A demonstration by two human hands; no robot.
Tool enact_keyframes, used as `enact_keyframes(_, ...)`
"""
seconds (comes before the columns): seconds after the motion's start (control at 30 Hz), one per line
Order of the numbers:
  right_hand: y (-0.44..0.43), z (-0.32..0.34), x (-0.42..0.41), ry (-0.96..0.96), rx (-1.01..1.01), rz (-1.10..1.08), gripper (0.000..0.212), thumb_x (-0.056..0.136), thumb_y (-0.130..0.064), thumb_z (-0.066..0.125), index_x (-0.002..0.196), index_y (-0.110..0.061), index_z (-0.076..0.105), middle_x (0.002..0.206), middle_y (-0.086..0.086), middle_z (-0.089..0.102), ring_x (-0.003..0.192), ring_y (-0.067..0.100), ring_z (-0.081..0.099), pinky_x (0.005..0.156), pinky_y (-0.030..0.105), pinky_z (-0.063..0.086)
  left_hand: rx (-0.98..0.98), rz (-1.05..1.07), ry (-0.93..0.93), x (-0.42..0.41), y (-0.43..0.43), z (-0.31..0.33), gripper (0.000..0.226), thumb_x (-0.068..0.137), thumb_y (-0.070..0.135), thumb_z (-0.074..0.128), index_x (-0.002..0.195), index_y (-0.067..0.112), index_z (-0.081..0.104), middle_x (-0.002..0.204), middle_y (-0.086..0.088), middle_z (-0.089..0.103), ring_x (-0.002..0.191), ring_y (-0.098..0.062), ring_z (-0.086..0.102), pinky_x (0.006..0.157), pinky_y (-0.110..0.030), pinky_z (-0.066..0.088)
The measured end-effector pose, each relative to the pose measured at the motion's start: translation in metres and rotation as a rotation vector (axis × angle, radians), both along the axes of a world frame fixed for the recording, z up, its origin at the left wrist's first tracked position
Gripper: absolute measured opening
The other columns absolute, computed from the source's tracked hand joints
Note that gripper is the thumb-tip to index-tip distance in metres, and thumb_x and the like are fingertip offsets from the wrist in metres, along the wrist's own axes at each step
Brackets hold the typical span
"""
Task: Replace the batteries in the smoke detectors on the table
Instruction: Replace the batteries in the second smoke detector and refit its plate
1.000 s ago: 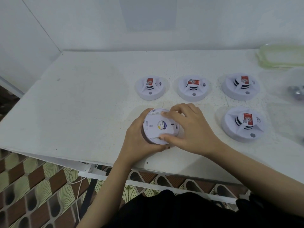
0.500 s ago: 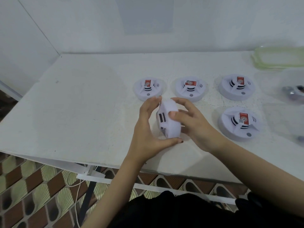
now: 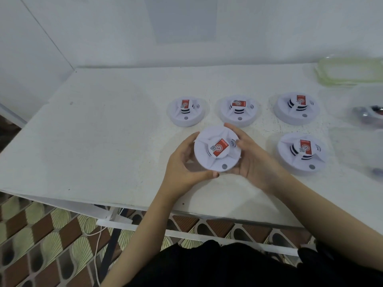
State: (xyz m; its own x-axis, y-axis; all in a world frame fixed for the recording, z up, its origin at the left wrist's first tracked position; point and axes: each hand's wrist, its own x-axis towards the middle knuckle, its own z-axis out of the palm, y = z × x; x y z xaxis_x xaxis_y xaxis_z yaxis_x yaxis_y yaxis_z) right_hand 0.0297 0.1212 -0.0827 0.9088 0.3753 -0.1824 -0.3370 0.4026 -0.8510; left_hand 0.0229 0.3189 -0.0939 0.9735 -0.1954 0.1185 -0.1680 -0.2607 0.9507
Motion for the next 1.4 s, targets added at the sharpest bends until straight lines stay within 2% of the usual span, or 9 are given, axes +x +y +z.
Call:
enact_keyframes(0.13,0.0018,-0.0025,-0.0051,-0.171,-0.200,0.031,0.078,0.071,0.000,0.067,0.134,-0.036,0.040,0.128,0.004,0.059,0.114,0.023,0.059,0.082,0.040,0.056,-0.069,0.017,0.049,-0.0003,0.0038,-0.0021,0.089,0.057,0.022,0.086,0.133,0.016,0.041,0.125,-0.003,0.063,0.117,-0.022,0.060,0.095,-0.048,0.052)
enact_keyframes(0.23,0.0034,-0.0032,-0.0064,-0.227,-0.279,0.015,0.082,0.068,0.001,0.070,0.132,-0.038,0.039,0.128,0.001,0.057,0.116,0.021,0.057,0.086,0.042,0.054,-0.091,0.009,0.062,-0.0002,0.0046,-0.0025,0.088,0.056,0.018,0.087,0.133,0.016,0.043,0.121,-0.006,0.067,0.115,-0.025,0.061,0.094,-0.045,0.053)
enact_keyframes(0.37,0.0037,-0.0033,-0.0085,-0.229,-0.294,-0.024,0.080,0.066,0.003,0.070,0.129,-0.036,0.041,0.120,0.003,0.062,0.109,0.021,0.062,0.079,0.037,0.056,-0.094,-0.003,0.064,0.0001,0.0038,-0.0034,0.086,0.056,0.019,0.087,0.132,0.023,0.047,0.120,-0.005,0.068,0.114,-0.023,0.063,0.092,-0.042,0.054)
enact_keyframes(0.6,0.0030,-0.0046,-0.0090,-0.228,-0.298,-0.040,0.079,0.073,0.018,0.067,0.127,-0.033,0.040,0.111,0.003,0.065,0.101,0.017,0.065,0.076,0.035,0.056,-0.104,-0.041,0.081,-0.0001,0.0026,-0.0018,0.085,0.062,0.013,0.084,0.139,0.013,0.047,0.129,-0.001,0.063,0.121,-0.019,0.059,0.097,-0.035,0.051)
enact_keyframes(0.73,0.0030,-0.0069,-0.0085,-0.226,-0.283,-0.046,0.077,0.067,0.009,0.071,0.122,-0.037,0.042,0.109,0.004,0.067,0.100,0.020,0.066,0.076,0.037,0.057,-0.103,-0.068,0.077,-0.0002,0.0016,0.0000,0.082,0.066,-0.002,0.081,0.138,0.017,0.048,0.127,0.003,0.065,0.113,-0.016,0.063,0.087,-0.026,0.053)
enact_keyframes(0.93,0.0018,-0.0082,-0.0085,-0.236,-0.267,-0.038,0.076,0.068,0.012,0.070,0.120,-0.037,0.042,0.105,-0.002,0.069,0.100,0.019,0.066,0.073,0.034,0.056,-0.117,-0.068,0.082,-0.0004,0.0012,-0.0005,0.086,0.066,-0.005,0.081,0.142,0.011,0.045,0.128,-0.001,0.064,0.107,-0.021,0.065,0.083,-0.028,0.055)
enact_keyframes(1.1,0.0029,-0.0077,-0.0081,-0.234,-0.267,-0.040,0.075,0.065,0.006,0.070,0.119,-0.038,0.041,0.105,-0.004,0.068,0.100,0.019,0.065,0.073,0.034,0.056,-0.118,-0.061,0.083,-0.0010,0.0006,0.0000,0.085,0.065,-0.002,0.080,0.141,0.016,0.045,0.127,0.004,0.065,0.104,-0.014,0.066,0.082,-0.023,0.054)
enact_keyframes(1.3,0.0032,-0.0088,-0.0076,-0.237,-0.264,-0.042,0.075,0.065,0.006,0.070,0.118,-0.039,0.042,0.104,-0.006,0.069,0.100,0.019,0.065,0.074,0.035,0.056,-0.126,-0.065,0.086,-0.0005,0.0009,0.0002,0.086,0.065,0.000,0.082,0.142,0.014,0.045,0.128,0.001,0.064,0.107,-0.026,0.064,0.082,-0.025,0.055)
enact_keyframes(1.4,0.0029,-0.0096,-0.0077,-0.232,-0.258,-0.043,0.075,0.065,0.006,0.069,0.118,-0.039,0.042,0.104,-0.005,0.069,0.100,0.019,0.065,0.074,0.034,0.056,-0.121,-0.063,0.087,-0.0010,0.0007,-0.0001,0.086,0.065,-0.002,0.080,0.142,0.013,0.045,0.126,0.004,0.065,0.104,-0.019,0.066,0.081,-0.022,0.054)
